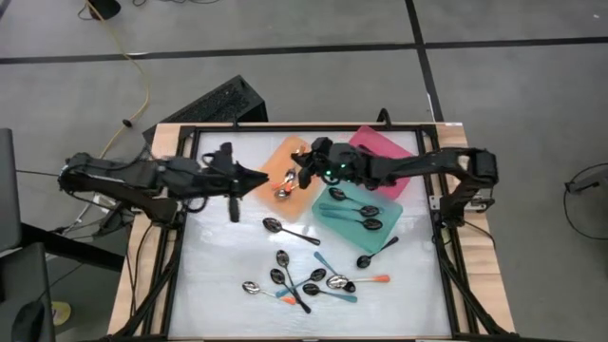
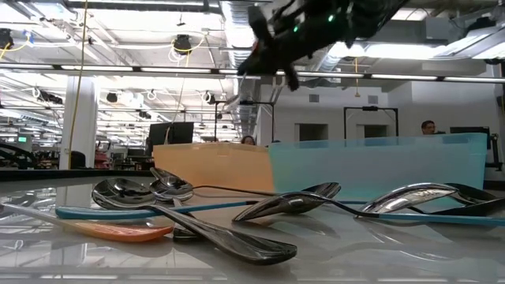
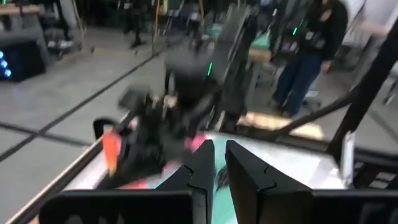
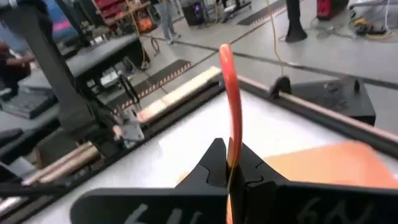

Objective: Sort silverware by color (type)
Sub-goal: Put the orange spoon into the orange bin

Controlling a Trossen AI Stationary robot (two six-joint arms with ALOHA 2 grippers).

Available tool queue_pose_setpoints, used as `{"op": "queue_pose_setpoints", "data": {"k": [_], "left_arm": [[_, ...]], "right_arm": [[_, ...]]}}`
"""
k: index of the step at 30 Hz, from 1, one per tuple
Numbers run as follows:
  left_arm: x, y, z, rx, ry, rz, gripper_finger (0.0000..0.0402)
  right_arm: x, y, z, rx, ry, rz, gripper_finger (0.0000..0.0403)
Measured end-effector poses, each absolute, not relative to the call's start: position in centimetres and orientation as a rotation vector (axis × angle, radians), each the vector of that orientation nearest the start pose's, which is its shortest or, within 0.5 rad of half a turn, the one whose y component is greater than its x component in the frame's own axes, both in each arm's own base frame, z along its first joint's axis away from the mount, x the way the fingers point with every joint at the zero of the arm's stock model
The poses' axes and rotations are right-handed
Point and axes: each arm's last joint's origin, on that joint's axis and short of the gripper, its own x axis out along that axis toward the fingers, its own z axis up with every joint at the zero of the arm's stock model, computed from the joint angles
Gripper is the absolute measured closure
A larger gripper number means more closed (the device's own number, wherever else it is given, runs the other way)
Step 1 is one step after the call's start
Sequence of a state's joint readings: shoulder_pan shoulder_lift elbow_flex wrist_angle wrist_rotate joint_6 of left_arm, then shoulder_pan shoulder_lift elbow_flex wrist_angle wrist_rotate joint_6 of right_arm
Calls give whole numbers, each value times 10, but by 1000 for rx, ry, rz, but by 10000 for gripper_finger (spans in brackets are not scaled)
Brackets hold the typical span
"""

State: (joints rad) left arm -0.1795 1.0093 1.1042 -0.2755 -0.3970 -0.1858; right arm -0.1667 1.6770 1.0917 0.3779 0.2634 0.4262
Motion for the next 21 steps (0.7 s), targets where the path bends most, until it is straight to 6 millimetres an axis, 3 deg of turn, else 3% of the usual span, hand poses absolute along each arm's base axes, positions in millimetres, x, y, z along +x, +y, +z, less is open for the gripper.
{"op": "queue_pose_setpoints", "data": {"k": [6, 10, 14, 21], "left_arm": [[181, -27, 416, -144, 5, 196, 374], [167, -24, 423, -95, -39, 233, 374], [161, -20, 426, -65, -49, 318, 374], [155, -16, 427, -12, -48, 402, 374]], "right_arm": [[390, -90, 240, 448, -24, -296, 398], [395, -112, 212, 537, -42, -259, 398], [397, -130, 192, 564, -46, -243, 397], [394, -147, 174, 570, 9, -242, 397]]}}
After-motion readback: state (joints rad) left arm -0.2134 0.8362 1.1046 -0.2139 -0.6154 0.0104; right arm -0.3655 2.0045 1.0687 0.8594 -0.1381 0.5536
